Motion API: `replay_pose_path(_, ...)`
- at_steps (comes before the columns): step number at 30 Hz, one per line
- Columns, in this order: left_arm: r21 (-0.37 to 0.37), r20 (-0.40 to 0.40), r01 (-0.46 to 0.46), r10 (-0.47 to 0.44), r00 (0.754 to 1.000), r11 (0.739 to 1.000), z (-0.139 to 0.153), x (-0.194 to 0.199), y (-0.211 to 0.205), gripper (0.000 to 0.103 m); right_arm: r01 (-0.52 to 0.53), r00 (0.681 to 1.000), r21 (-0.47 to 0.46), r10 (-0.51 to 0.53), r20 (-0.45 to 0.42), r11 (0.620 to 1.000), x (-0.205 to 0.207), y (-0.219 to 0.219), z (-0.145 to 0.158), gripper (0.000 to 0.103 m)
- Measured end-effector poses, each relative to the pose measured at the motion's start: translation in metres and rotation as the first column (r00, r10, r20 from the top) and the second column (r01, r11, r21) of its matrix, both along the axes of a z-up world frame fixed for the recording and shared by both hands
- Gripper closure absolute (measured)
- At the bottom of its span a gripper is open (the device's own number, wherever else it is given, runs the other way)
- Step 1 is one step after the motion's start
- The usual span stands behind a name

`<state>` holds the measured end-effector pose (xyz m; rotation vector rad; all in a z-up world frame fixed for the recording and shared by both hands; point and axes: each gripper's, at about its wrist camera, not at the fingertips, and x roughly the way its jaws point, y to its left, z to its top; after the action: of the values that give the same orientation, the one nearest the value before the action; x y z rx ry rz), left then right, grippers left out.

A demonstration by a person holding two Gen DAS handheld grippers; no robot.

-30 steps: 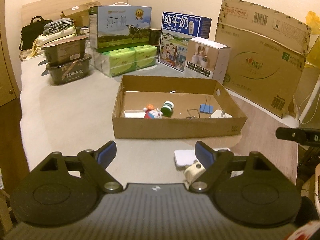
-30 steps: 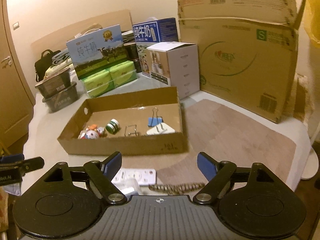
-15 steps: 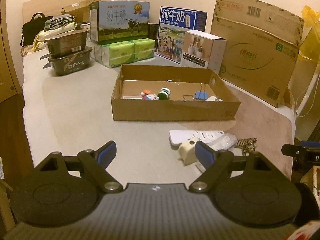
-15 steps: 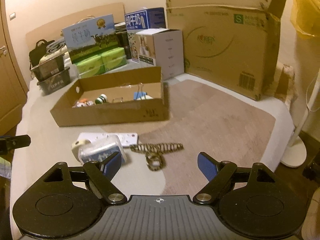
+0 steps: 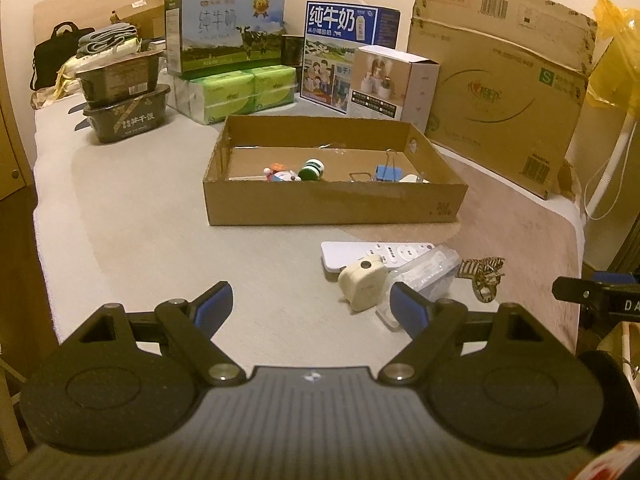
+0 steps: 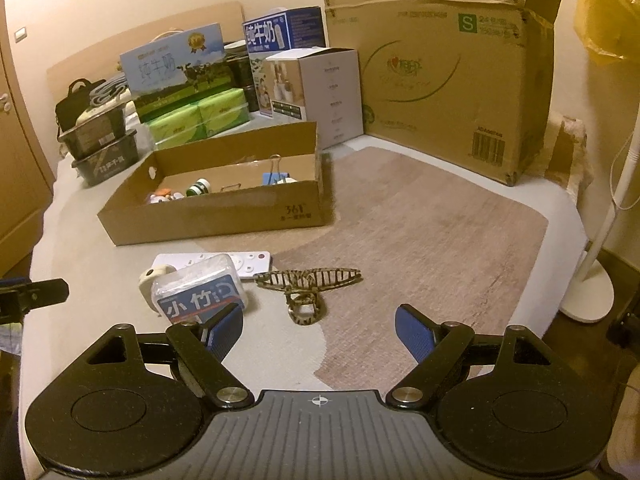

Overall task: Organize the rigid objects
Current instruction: 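Move both tools back toward the remaining loose objects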

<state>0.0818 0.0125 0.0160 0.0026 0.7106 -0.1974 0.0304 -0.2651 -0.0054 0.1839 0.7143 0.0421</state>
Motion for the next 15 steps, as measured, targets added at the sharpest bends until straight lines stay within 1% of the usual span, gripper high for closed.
replay_pose_path(6, 0.012, -0.005, 0.013, -0.013, 1.0, 1.0, -0.004, 0.003, -0.002, 0.019, -0.034, 0.999, -0.001, 0.034, 0.009, 0.999, 0.003, 0.005, -0.002, 0.02)
replay_pose_path(15, 0.029, -0.025, 0.02, -0.019, 1.0, 0.999, -0.016, 0.013, 0.001, 0.019, -0.129, 0.992, 0.005, 0.129, 0.004, 0.992, 0.013, 0.024, -0.014, 0.02)
